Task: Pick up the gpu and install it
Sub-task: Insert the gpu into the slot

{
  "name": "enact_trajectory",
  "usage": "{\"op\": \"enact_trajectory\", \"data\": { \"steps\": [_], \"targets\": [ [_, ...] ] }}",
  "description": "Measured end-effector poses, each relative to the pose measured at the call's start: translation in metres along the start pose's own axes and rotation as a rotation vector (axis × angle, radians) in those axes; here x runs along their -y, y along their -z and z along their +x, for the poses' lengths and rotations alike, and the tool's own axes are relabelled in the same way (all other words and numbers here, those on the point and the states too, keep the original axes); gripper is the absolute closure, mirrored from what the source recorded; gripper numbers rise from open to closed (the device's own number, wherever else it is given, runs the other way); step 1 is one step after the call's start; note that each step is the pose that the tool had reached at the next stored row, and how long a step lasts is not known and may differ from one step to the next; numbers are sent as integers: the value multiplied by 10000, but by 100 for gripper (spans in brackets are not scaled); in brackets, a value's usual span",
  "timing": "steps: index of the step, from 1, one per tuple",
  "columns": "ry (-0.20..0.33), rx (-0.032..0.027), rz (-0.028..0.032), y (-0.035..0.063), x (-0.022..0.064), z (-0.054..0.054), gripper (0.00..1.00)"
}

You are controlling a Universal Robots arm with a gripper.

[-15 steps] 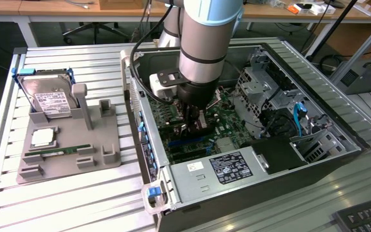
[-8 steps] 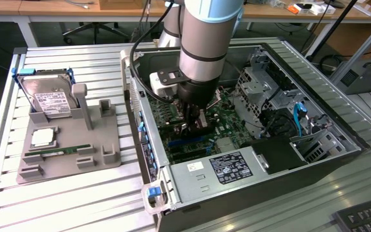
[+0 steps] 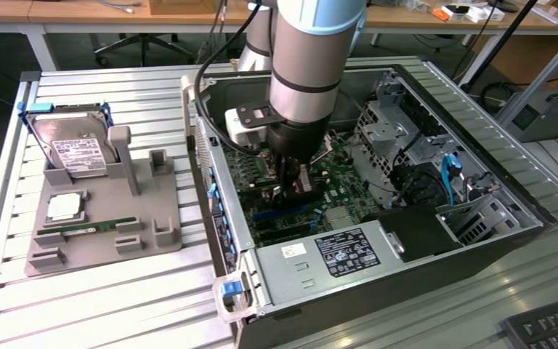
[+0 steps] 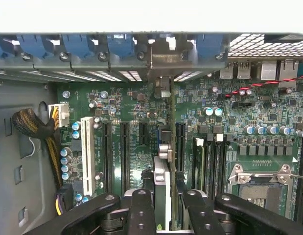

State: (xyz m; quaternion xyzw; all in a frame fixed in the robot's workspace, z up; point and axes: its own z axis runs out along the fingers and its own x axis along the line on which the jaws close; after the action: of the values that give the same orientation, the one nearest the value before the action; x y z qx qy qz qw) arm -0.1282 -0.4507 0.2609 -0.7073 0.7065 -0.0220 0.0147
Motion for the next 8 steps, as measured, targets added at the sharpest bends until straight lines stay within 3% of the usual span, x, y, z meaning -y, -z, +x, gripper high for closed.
{"op": "enact_trajectory", "data": {
  "steps": [4, 8],
  "targets": [
    [-92, -13, -1, -4, 0, 0, 73],
    [-89, -75, 1, -20, -1, 0, 73]
  ]
}}
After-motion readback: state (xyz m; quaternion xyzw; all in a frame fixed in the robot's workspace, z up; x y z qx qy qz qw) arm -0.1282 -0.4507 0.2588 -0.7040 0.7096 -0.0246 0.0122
